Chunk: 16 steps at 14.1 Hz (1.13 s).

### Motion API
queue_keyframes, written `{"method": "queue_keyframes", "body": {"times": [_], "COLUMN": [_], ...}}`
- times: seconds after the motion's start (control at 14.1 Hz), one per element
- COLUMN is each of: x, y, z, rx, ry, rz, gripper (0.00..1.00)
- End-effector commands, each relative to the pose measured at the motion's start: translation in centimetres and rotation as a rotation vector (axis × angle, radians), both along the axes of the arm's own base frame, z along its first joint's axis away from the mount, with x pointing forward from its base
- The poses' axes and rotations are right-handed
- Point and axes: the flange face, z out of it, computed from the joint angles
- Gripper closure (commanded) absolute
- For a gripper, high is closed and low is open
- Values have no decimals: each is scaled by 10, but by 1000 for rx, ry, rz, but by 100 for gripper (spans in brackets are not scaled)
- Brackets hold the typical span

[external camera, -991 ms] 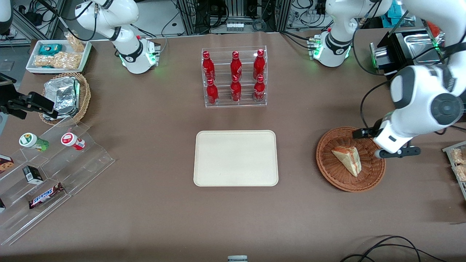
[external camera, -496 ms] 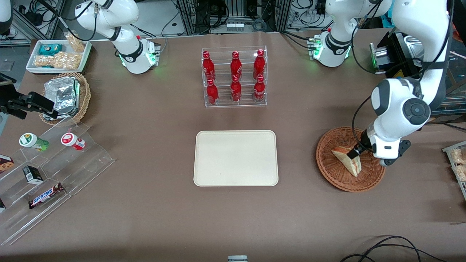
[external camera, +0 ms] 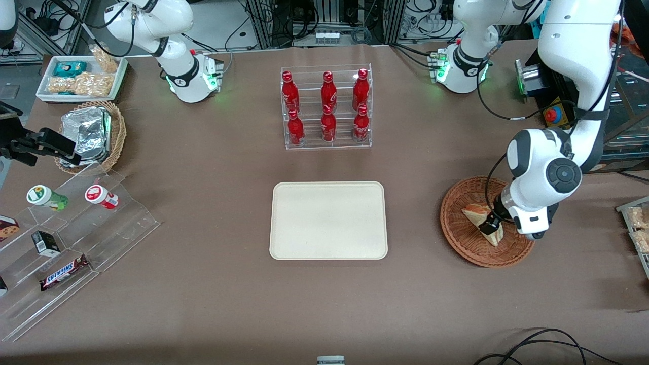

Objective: Place sandwich from basket to tray
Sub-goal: 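Lower the left gripper into the basket and grasp the wrapped sandwich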

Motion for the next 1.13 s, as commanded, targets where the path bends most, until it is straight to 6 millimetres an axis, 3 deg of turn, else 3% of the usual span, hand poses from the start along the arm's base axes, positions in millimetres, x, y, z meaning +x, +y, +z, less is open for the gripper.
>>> {"method": "queue_keyframes", "body": {"times": [0.0,0.07,0.28,0.35,0.5,0.78,0.99,1.06], "x": [1,1,12,17,20,17,38,33], "y": [-4,-4,-9,-24,-45,-129,-209,-248], "z": [2,10,61,78,91,104,95,97], "rx": [4,6,9,6,-2,-66,-130,-84], "ry": [11,30,148,184,207,129,54,29], "rz": [5,-22,-84,-110,-152,-341,-562,-661], "gripper": [90,92,92,92,91,93,92,91]}}
